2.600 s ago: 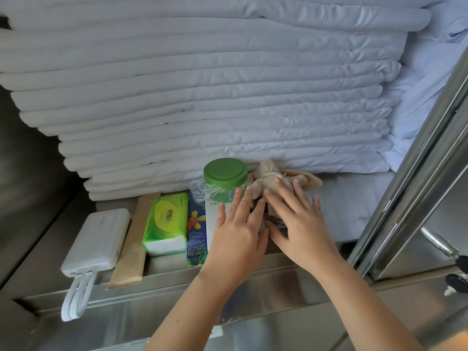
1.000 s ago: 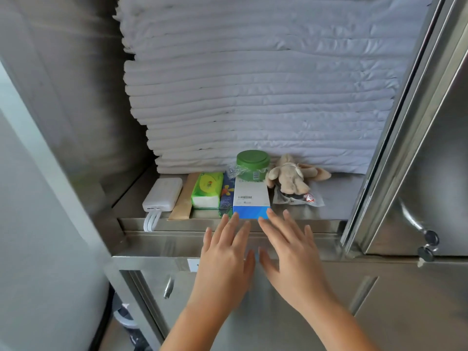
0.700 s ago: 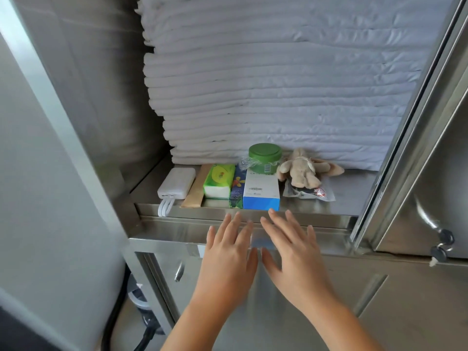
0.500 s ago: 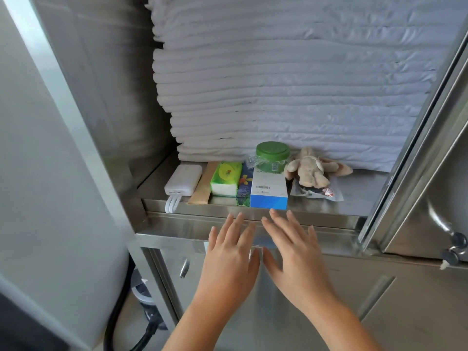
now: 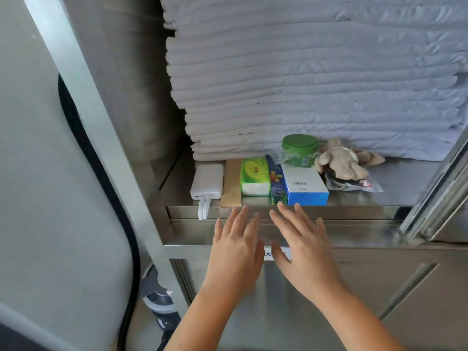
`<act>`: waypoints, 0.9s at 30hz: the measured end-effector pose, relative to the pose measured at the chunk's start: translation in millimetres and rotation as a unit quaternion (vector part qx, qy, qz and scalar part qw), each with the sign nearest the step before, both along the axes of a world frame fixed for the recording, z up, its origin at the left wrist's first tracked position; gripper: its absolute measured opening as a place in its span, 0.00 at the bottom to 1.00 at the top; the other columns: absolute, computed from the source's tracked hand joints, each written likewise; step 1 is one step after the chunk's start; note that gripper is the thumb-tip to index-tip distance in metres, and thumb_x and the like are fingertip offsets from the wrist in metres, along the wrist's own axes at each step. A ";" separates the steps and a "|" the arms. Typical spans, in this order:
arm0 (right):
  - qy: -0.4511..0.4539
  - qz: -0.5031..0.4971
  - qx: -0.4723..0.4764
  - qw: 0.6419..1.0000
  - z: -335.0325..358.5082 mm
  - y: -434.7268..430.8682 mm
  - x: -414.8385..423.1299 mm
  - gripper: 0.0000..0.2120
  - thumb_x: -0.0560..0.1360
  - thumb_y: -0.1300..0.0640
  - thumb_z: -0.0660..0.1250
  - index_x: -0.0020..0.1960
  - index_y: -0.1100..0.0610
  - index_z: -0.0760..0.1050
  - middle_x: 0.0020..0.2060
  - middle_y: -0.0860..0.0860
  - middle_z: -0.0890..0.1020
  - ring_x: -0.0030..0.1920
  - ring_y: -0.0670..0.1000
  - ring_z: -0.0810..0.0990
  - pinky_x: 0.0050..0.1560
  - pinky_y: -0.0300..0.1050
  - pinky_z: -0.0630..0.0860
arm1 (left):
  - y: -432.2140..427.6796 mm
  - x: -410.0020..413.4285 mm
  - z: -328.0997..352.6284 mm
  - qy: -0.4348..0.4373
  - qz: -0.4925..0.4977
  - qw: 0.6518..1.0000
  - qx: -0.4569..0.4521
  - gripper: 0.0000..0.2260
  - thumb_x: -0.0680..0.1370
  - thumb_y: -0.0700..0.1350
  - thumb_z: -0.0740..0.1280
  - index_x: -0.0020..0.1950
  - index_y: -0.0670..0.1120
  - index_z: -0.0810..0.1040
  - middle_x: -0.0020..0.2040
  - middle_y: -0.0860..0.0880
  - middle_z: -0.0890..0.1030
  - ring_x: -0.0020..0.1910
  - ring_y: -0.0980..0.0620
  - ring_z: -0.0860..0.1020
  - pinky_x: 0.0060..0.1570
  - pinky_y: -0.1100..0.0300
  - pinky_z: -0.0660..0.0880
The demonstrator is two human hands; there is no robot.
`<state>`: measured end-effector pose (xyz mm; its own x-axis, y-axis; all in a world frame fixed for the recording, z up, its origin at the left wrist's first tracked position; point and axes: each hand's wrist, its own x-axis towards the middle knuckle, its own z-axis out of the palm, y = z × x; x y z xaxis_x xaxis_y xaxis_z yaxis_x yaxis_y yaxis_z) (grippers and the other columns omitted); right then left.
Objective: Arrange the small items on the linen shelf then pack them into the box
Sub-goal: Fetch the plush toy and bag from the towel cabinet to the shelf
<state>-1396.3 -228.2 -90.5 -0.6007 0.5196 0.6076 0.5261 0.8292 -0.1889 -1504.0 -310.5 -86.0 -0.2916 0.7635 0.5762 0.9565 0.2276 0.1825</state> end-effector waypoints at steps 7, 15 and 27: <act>-0.023 -0.058 0.016 0.998 -10.8 -7.6 -38.8 0.30 0.54 0.60 0.81 0.56 0.61 0.80 0.58 0.57 0.80 0.56 0.64 0.78 0.44 0.69 0.74 | 2.3 -49.3 -12.4 0.018 -0.036 0.999 0.003 0.22 0.61 0.38 0.79 0.53 0.39 0.82 0.54 0.41 0.81 0.56 0.39 0.79 0.47 0.39 0.75; -0.010 -0.084 0.025 0.996 -13.4 12.5 -45.3 0.29 0.55 0.64 0.80 0.56 0.62 0.80 0.57 0.58 0.80 0.56 0.66 0.78 0.45 0.71 0.73 | 28.1 -68.6 -16.5 0.039 -0.061 0.997 -0.015 0.22 0.59 0.37 0.78 0.52 0.37 0.81 0.55 0.38 0.80 0.56 0.36 0.78 0.49 0.37 0.73; -0.057 -0.059 0.056 0.995 -17.7 62.0 -59.7 0.30 0.56 0.61 0.80 0.58 0.60 0.79 0.58 0.58 0.79 0.59 0.62 0.77 0.51 0.74 0.68 | 57.8 -80.2 -17.8 0.056 -0.027 0.997 -0.035 0.23 0.58 0.35 0.79 0.53 0.36 0.81 0.53 0.37 0.81 0.54 0.36 0.79 0.47 0.37 0.75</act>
